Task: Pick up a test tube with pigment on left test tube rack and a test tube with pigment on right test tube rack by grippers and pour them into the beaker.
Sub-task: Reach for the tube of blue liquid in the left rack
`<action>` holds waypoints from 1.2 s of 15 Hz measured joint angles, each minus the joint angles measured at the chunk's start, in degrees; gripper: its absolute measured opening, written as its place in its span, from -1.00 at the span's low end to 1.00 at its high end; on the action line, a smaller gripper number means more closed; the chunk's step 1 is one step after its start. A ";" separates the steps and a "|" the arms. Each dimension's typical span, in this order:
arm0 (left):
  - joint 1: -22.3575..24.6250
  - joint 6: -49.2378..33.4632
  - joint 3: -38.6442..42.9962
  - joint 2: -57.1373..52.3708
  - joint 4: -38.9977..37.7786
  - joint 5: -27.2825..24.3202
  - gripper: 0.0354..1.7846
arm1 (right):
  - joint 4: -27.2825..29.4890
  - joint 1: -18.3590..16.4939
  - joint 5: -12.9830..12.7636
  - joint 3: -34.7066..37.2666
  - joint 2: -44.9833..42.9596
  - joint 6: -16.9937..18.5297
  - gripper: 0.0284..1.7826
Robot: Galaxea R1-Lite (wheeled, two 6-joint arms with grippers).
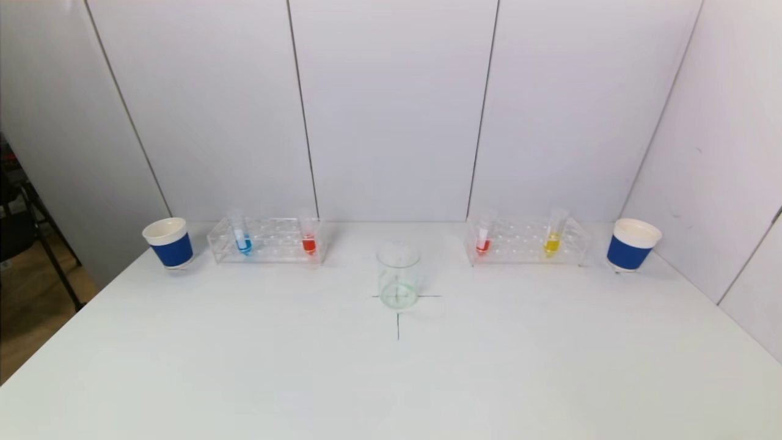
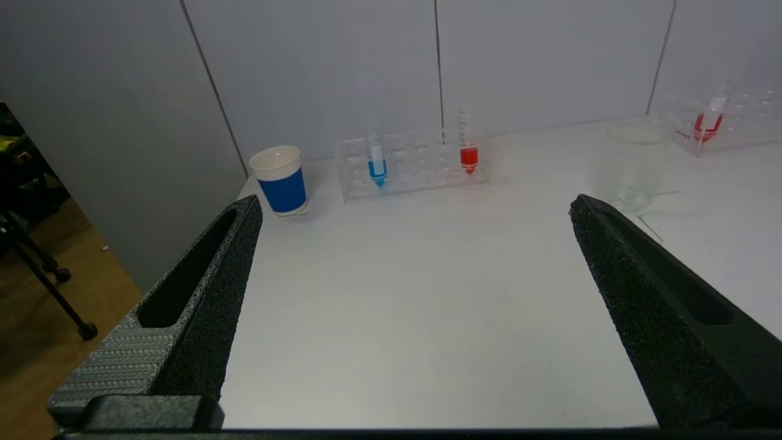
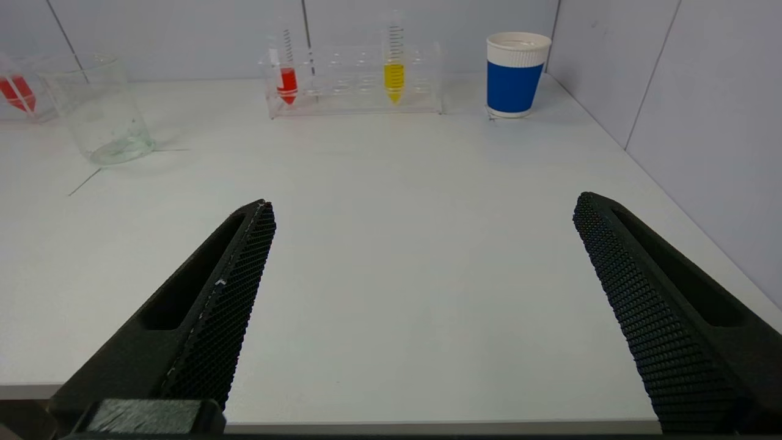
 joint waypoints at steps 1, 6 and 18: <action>0.00 -0.15 -2.60 3.45 -0.35 0.00 0.98 | 0.00 0.00 0.00 0.00 0.00 0.00 0.99; 0.00 -1.82 -9.13 22.80 -9.55 0.37 0.98 | 0.00 -0.02 0.00 0.00 0.00 0.00 0.99; 1.29 -5.32 -5.66 61.75 -47.23 -0.88 0.98 | 0.00 0.00 0.00 0.00 0.00 0.02 0.99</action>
